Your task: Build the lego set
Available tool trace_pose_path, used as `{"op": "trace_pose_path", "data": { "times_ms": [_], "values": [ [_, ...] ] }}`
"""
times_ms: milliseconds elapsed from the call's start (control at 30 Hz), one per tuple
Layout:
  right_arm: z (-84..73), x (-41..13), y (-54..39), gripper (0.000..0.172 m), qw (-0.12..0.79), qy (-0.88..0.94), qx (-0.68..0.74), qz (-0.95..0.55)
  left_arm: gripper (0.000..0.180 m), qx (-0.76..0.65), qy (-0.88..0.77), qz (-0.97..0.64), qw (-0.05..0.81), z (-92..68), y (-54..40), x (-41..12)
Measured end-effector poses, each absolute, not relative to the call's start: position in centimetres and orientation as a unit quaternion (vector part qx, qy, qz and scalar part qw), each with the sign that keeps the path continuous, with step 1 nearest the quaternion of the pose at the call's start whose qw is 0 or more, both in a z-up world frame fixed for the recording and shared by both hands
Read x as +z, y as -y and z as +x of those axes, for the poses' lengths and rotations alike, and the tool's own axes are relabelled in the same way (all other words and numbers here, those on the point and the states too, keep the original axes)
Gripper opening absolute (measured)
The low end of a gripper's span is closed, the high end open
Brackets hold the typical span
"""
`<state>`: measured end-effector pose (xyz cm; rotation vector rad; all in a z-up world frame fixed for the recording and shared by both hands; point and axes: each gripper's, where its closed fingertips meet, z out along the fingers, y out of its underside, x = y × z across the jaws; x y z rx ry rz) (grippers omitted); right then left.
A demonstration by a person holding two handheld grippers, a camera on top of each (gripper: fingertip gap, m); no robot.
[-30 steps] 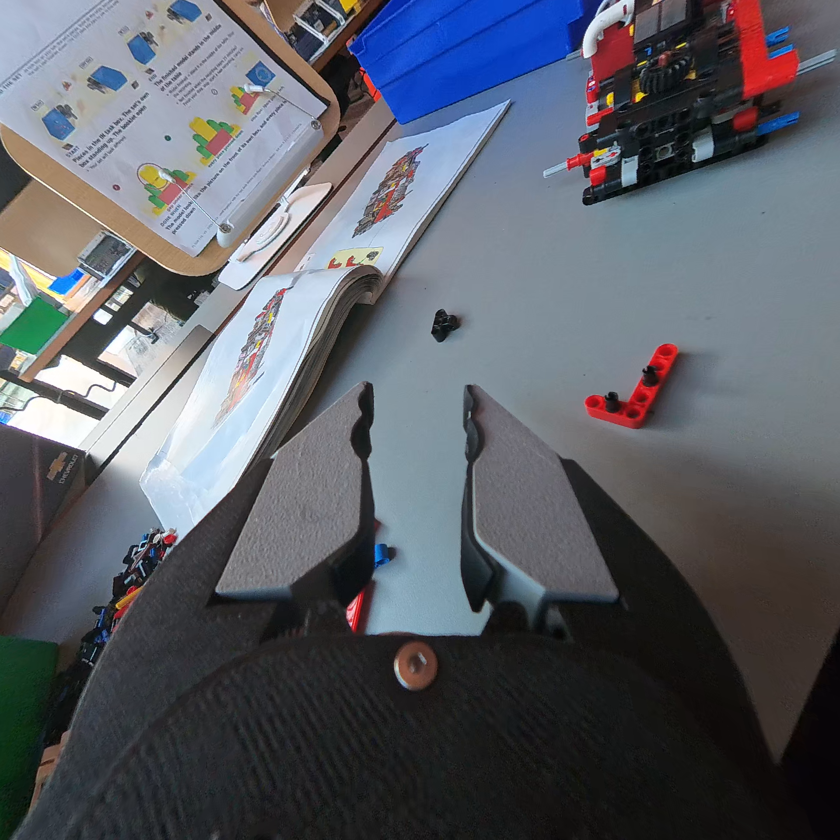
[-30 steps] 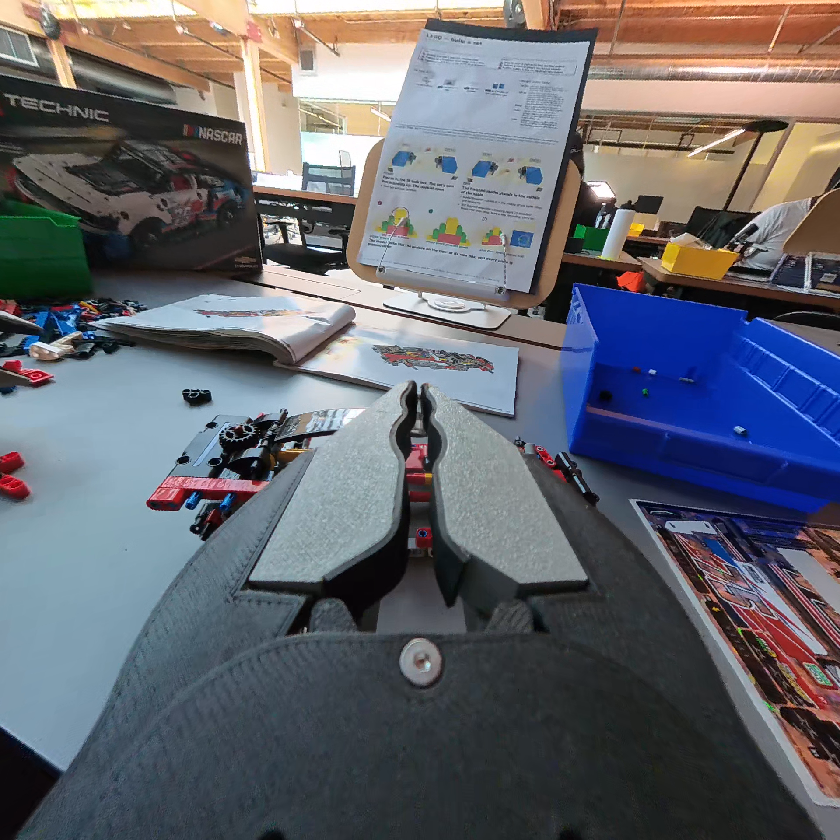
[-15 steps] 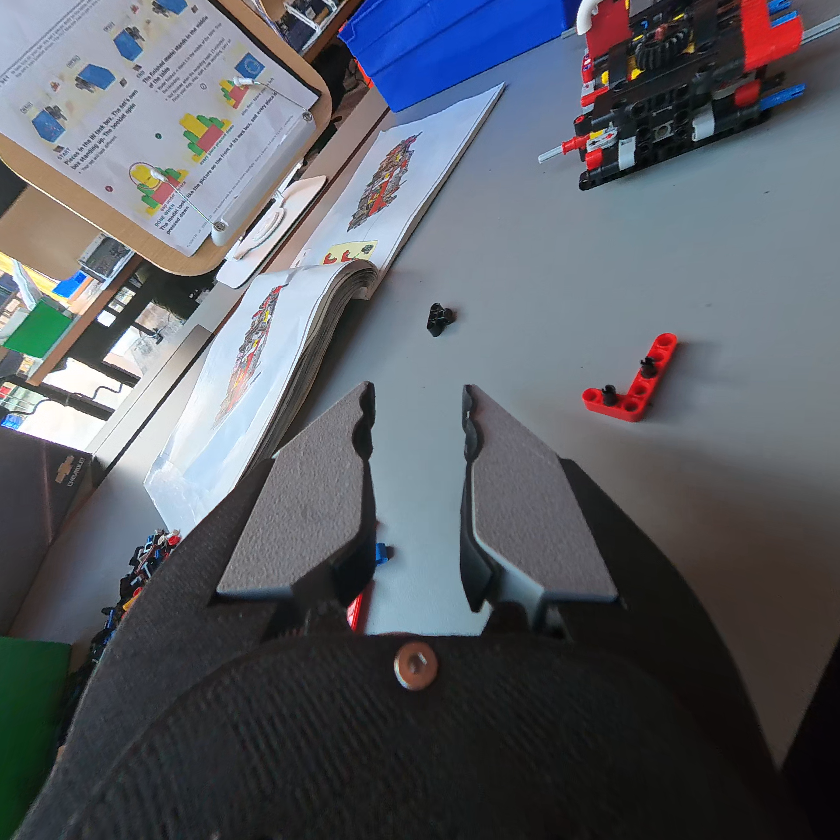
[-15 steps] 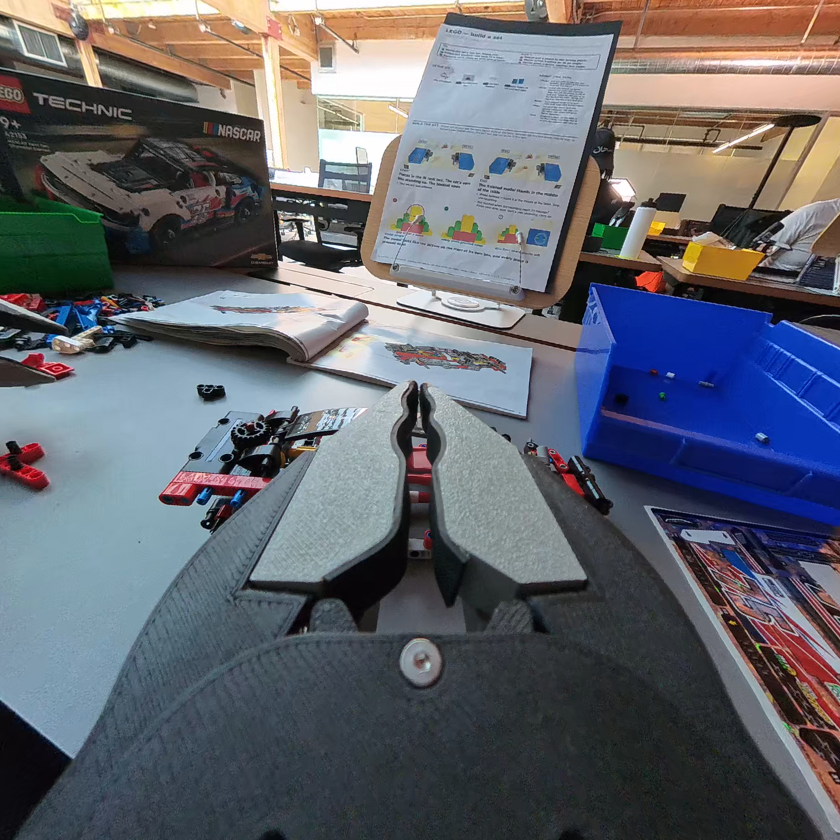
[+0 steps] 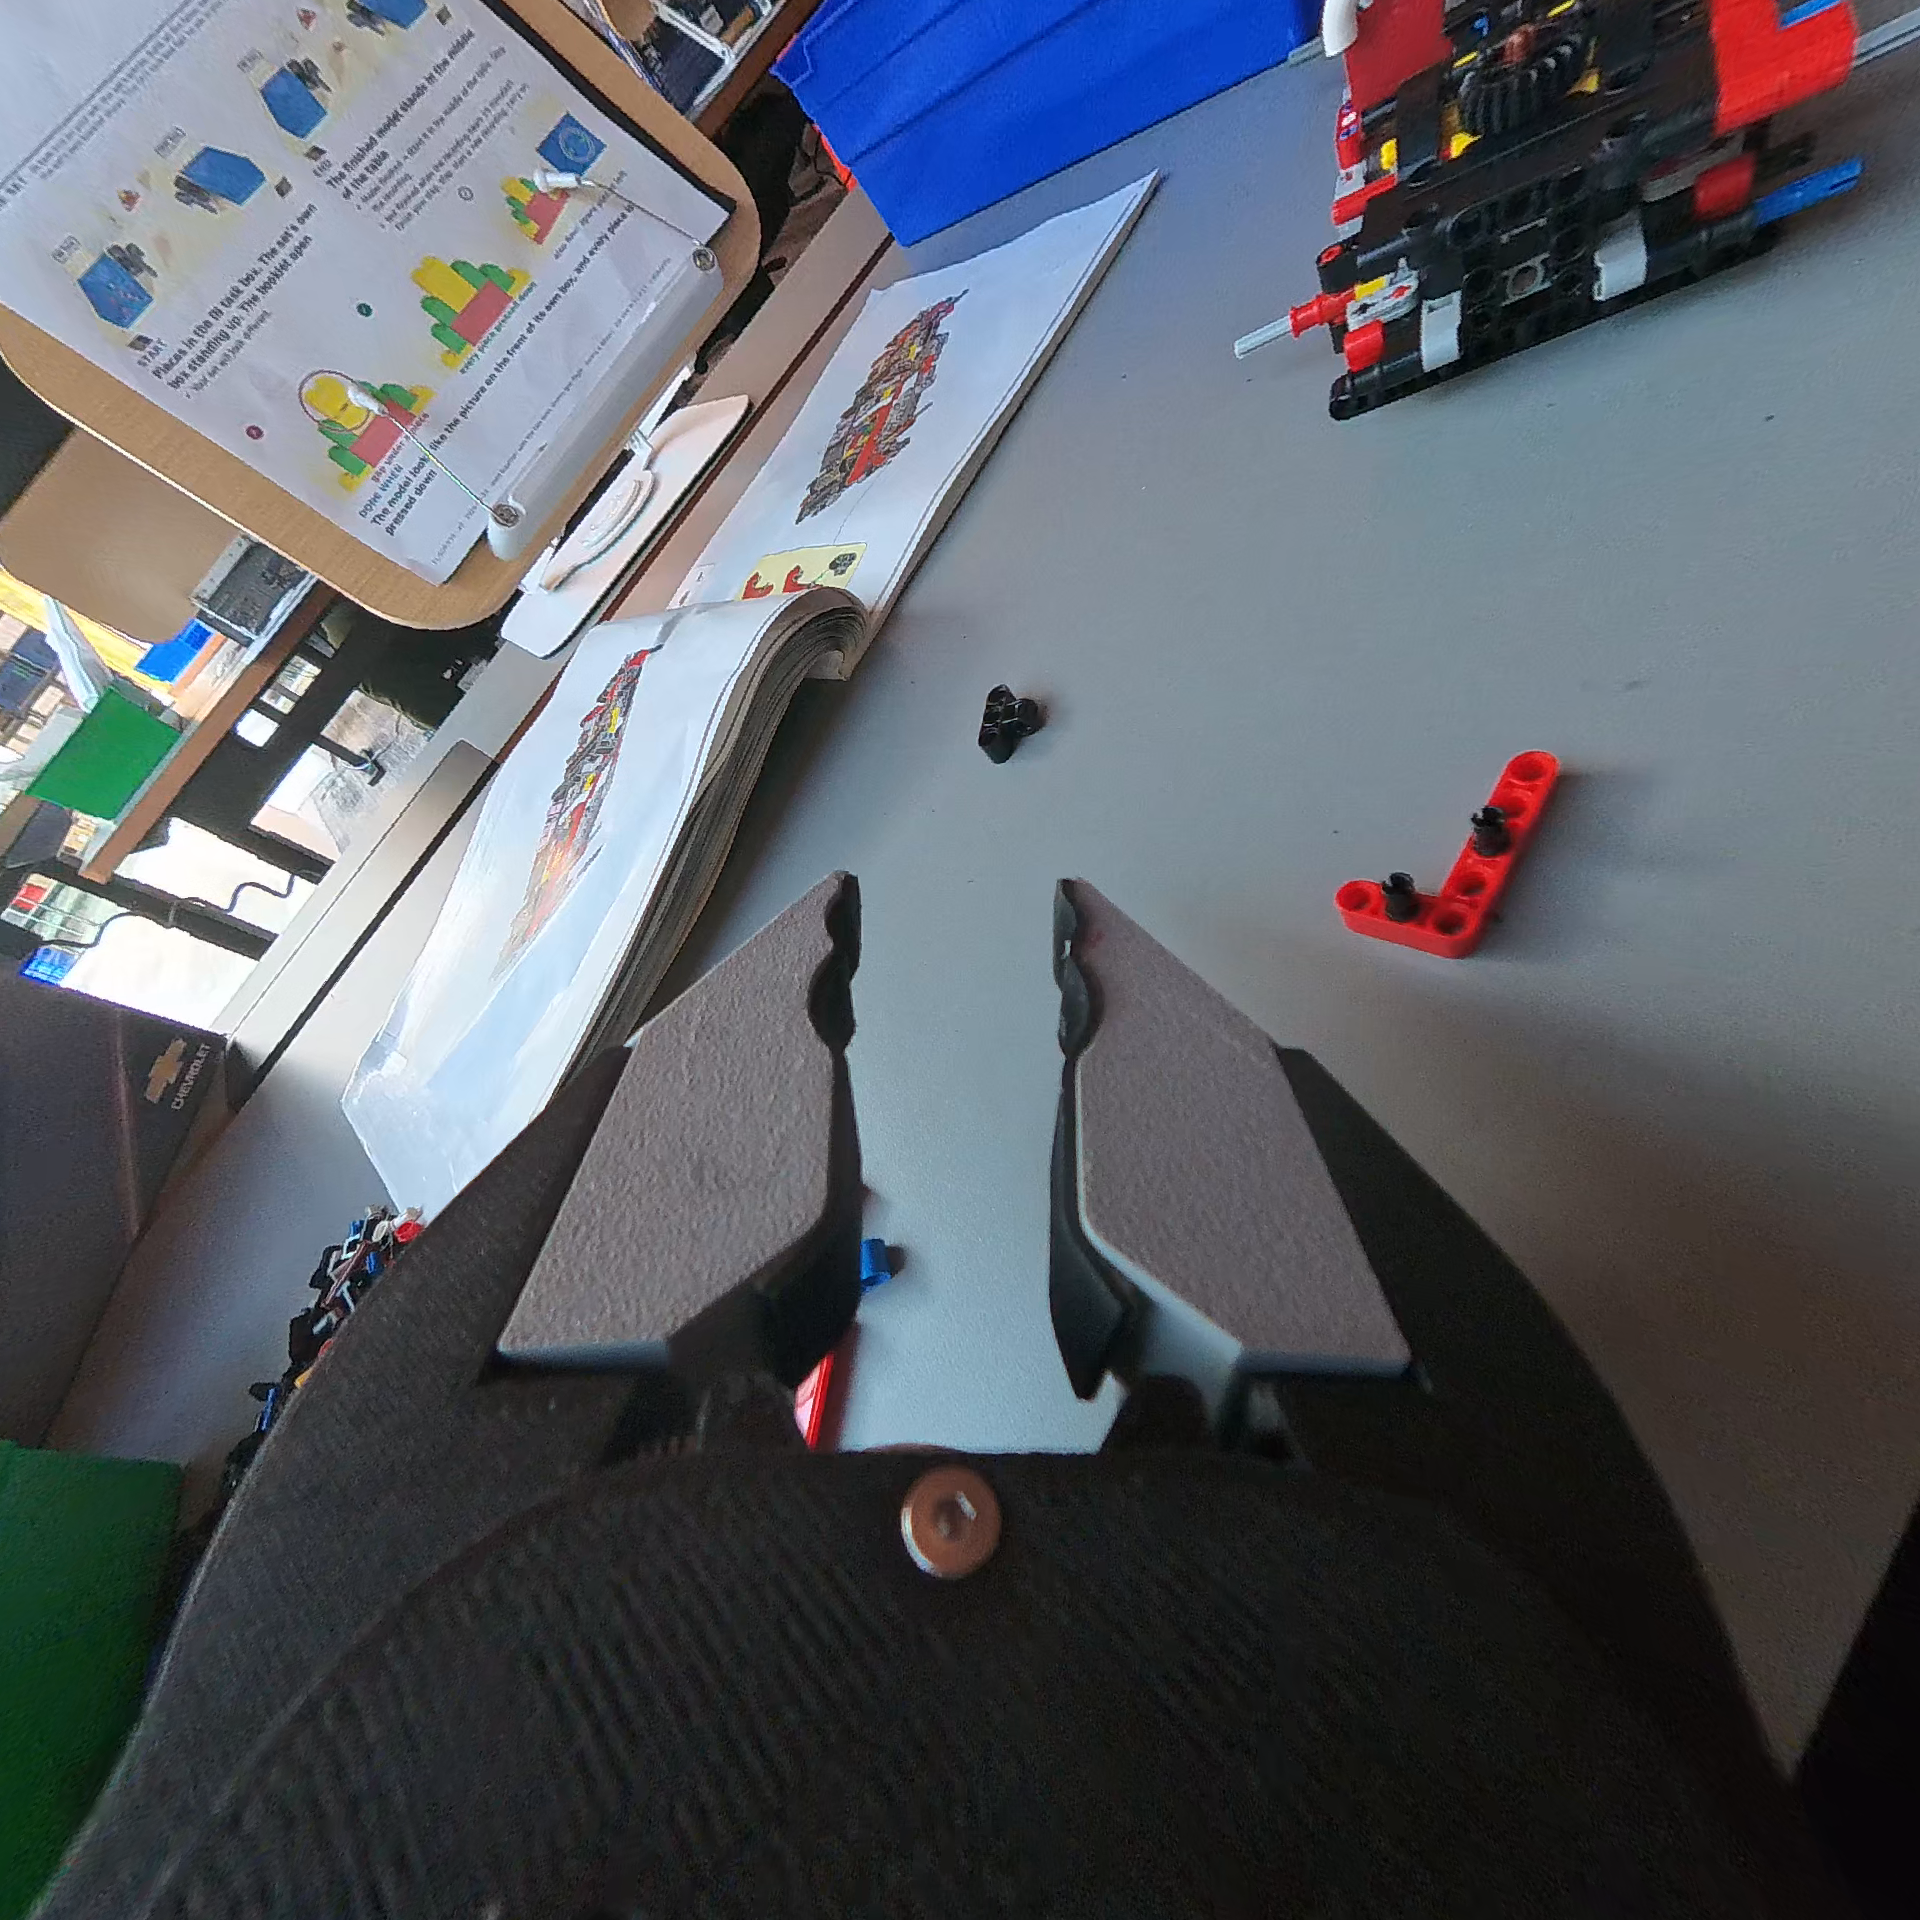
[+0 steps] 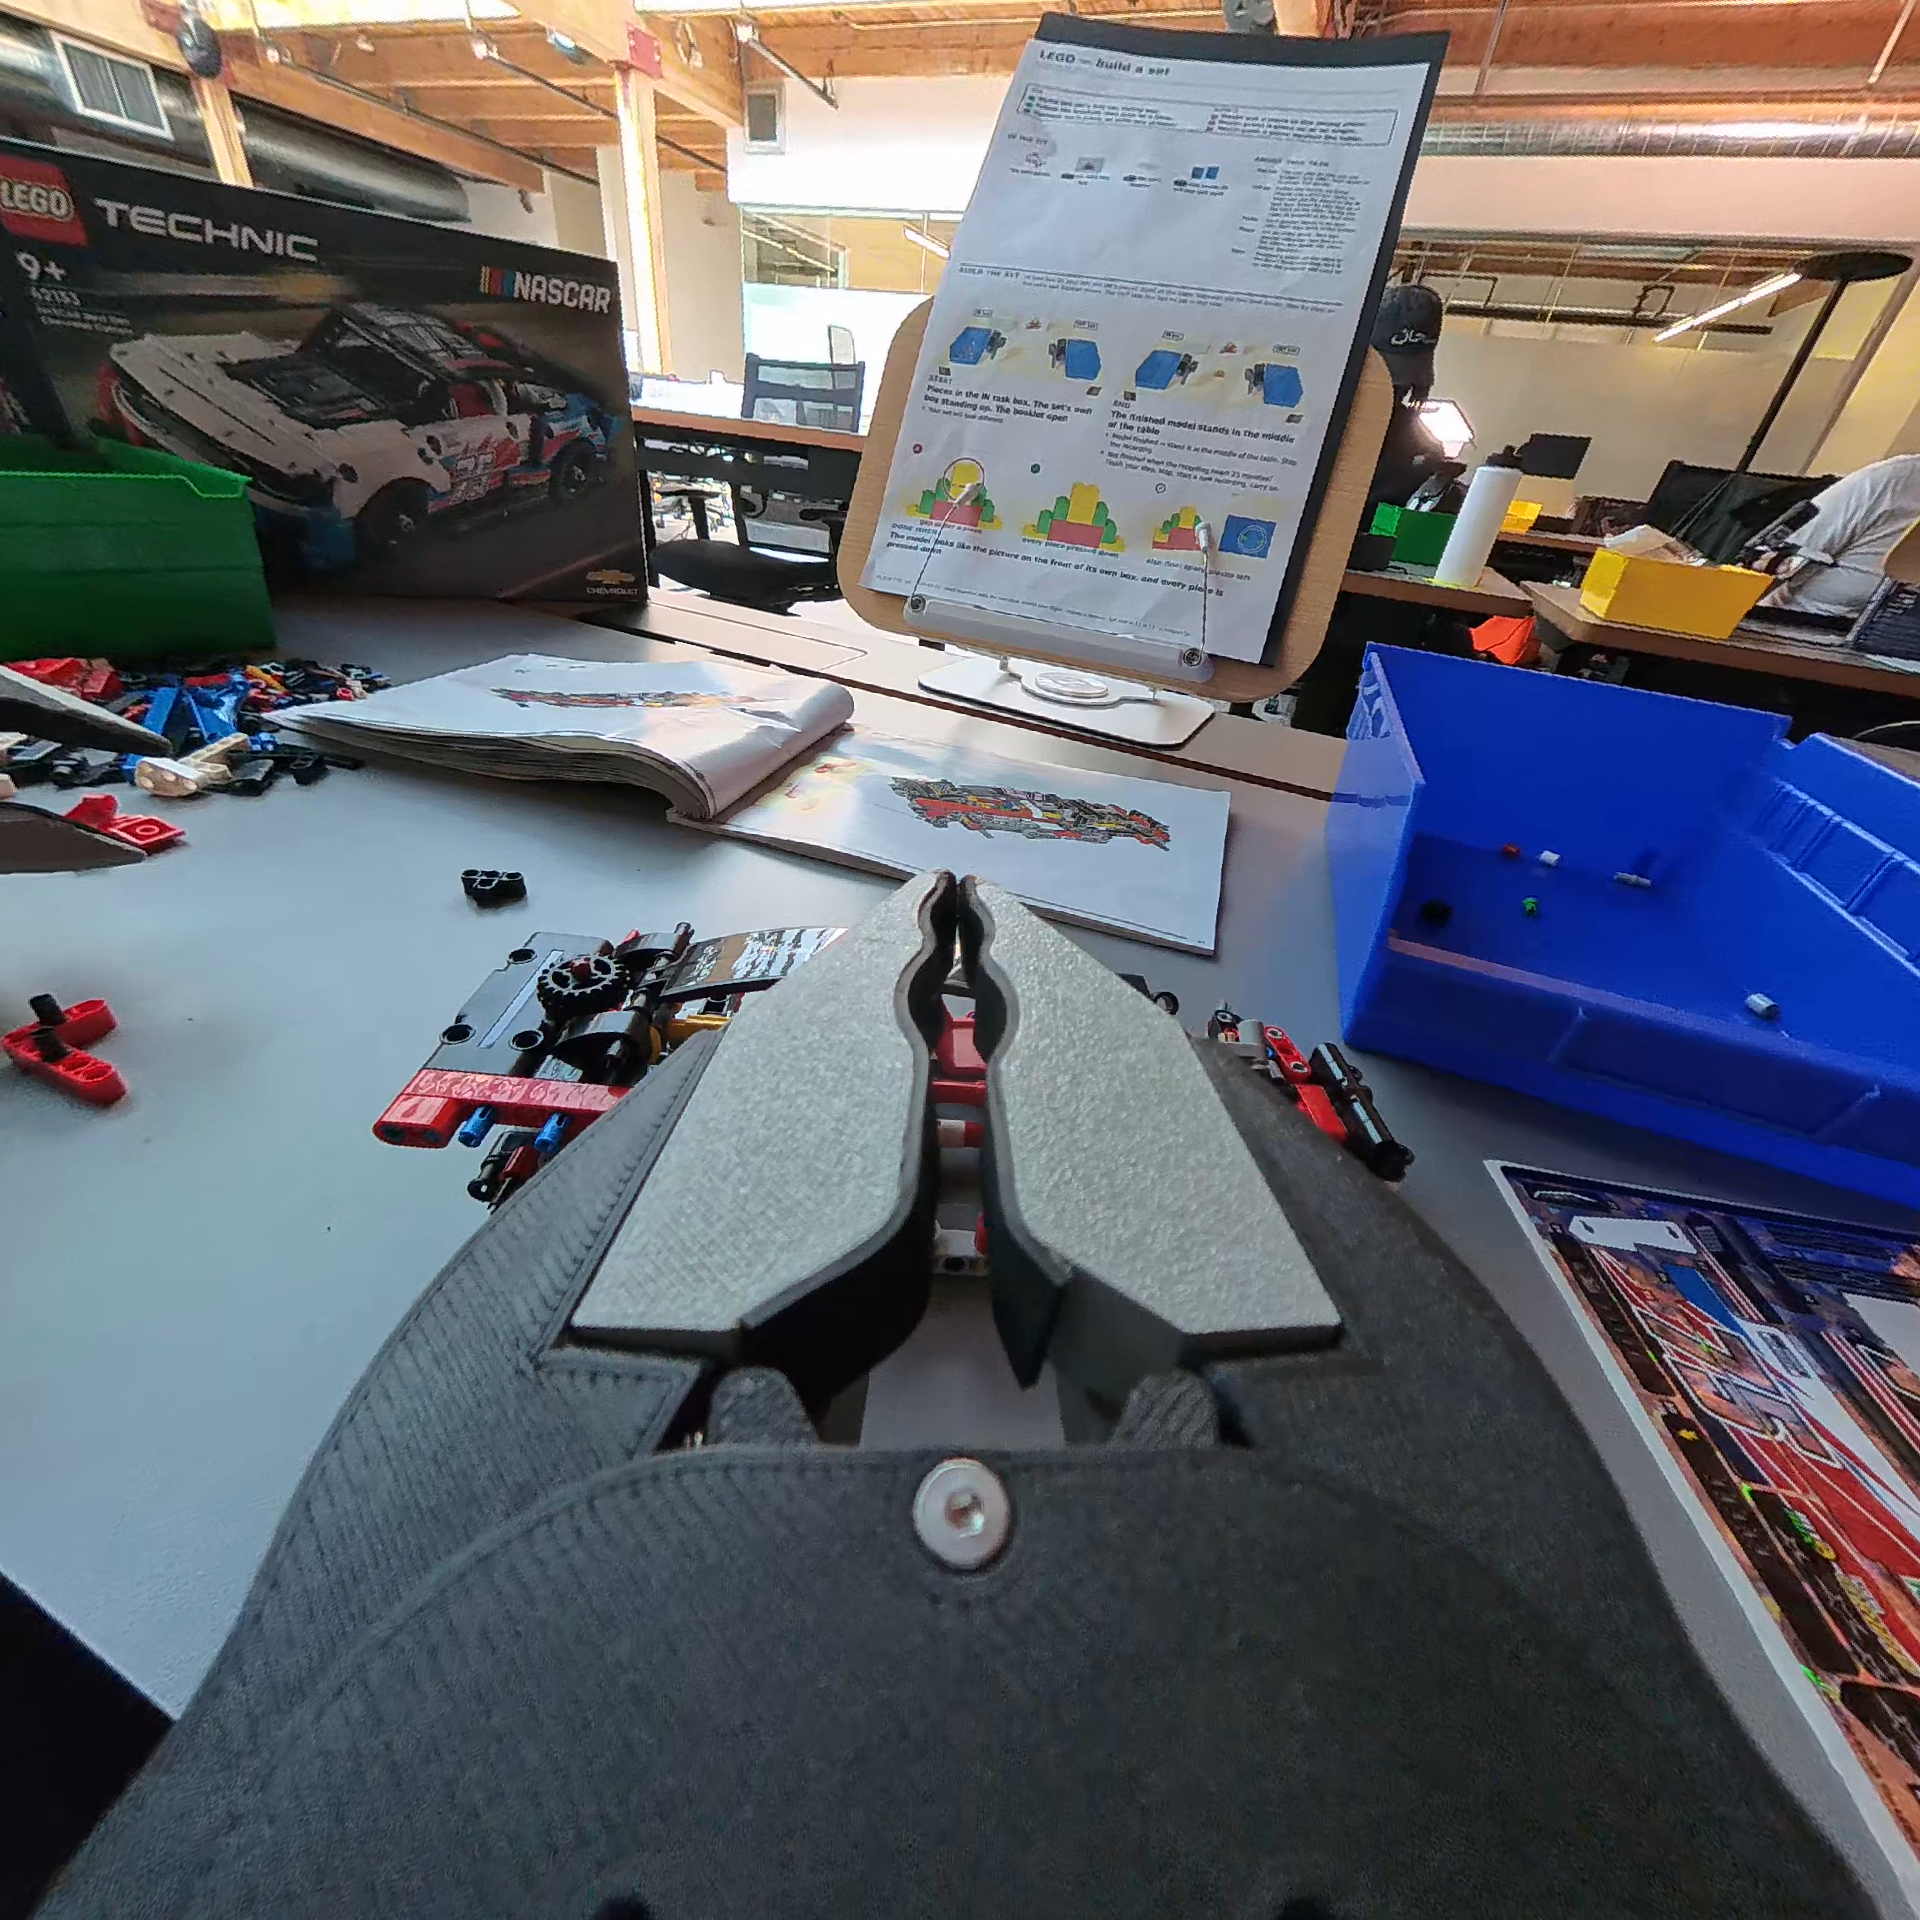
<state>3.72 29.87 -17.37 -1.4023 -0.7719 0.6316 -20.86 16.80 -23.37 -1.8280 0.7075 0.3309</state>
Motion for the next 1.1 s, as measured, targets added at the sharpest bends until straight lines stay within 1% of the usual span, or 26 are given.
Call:
{"op": "trace_pose_path", "data": {
  "times_ms": [600, 733, 767, 833, 933, 1033, 1100],
  "values": [
    [3.7, -16.6, -29.1, 0.0, 0.669, 0.34, 0.273, -0.602, 0.036, 0.139, -0.29, -0.771, 0.55, -21.0, -16.9, -23.1],
    [1.3, -13.9, -25.8, 0.0, 0.653, 0.372, 0.318, -0.578, 0.035, 0.142, -0.285, -0.775, 0.546, -21.2, -17.0, -23.3],
    [0.4, -13.2, -24.8, 0.005, 0.647, 0.388, 0.324, -0.571, 0.034, 0.138, -0.282, -0.779, 0.543, -21.2, -17.0, -23.4],
    [-1.3, -12.0, -23.9, 0.006, 0.647, 0.417, 0.312, -0.557, 0.034, 0.122, -0.273, -0.792, 0.533, -21.3, -17.2, -23.7],
    [-3.3, -10.0, -23.9, 0.009, 0.633, 0.435, 0.335, -0.547, 0.036, 0.089, -0.246, -0.808, 0.528, -21.7, -17.7, -23.8],
    [-4.0, -7.9, -25.5, 0.021, 0.611, 0.431, 0.374, -0.549, 0.039, 0.049, -0.218, -0.818, 0.53, -21.9, -18.0, -23.6],
    [-4.1, -7.1, -26.7, 0.023, 0.598, 0.44, 0.391, -0.545, 0.042, 0.028, -0.208, -0.824, 0.527, -22.1, -18.0, -23.6]
  ]
}}
